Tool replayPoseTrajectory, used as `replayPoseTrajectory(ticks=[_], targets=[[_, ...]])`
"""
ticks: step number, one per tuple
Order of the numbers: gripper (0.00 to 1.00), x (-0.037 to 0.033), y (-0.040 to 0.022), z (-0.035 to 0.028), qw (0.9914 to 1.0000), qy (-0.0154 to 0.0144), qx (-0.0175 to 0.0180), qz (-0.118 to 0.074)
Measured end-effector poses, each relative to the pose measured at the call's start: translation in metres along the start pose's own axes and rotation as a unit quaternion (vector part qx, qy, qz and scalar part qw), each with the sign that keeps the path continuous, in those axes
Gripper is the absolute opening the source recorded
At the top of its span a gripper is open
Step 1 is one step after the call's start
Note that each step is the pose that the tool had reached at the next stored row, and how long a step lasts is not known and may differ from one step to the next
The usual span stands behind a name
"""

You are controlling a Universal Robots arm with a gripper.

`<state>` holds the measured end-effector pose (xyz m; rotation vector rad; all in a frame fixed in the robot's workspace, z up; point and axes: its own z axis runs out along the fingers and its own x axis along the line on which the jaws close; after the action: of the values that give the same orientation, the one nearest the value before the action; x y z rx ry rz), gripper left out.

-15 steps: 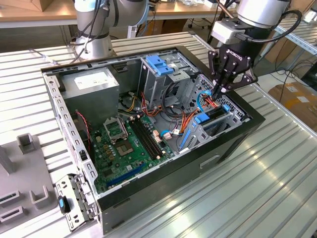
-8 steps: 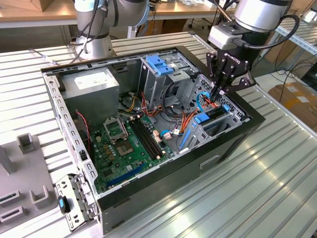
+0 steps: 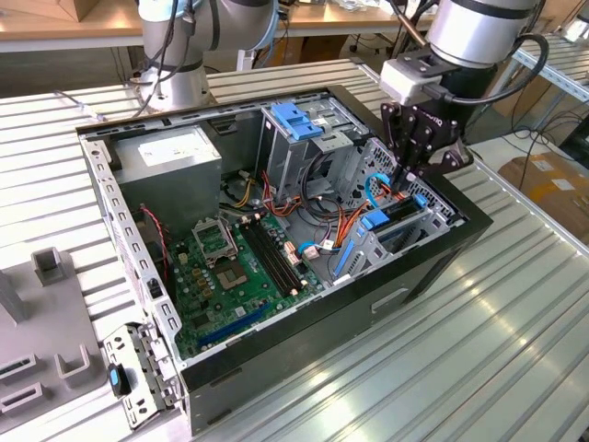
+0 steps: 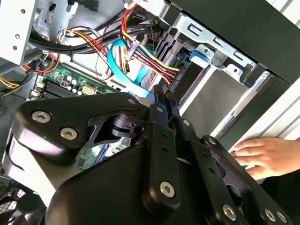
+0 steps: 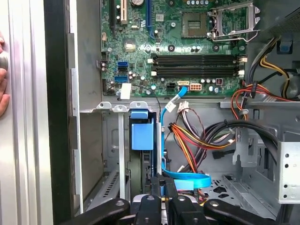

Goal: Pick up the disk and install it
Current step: 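Insert the second disk wire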

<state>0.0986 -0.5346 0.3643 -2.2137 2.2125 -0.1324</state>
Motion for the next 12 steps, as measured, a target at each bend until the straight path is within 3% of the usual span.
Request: replayPoseTrajectory(ticks=[2,4,5,7,8,11,12], targets=[[0.16,0.0041,0.0002,0.0018,0.99999,-0.0035,0.001,0.0],[0.16,0.009,0.0003,0.0034,0.99996,-0.0094,0.0011,0.001],[0.16,0.0128,0.0004,0.0046,0.99989,-0.0145,0.0011,0.001],[0.16,0.0175,0.0005,0.0064,0.99982,-0.019,0.0011,0.001],[0.16,0.0202,0.0006,0.0074,0.99972,-0.0238,0.0011,0.002],[0.16,0.0219,0.0008,0.0097,0.99942,-0.0339,0.0011,0.003],[0.16,0.0219,0.0008,0.0105,0.99936,-0.0357,0.0011,0.003]])
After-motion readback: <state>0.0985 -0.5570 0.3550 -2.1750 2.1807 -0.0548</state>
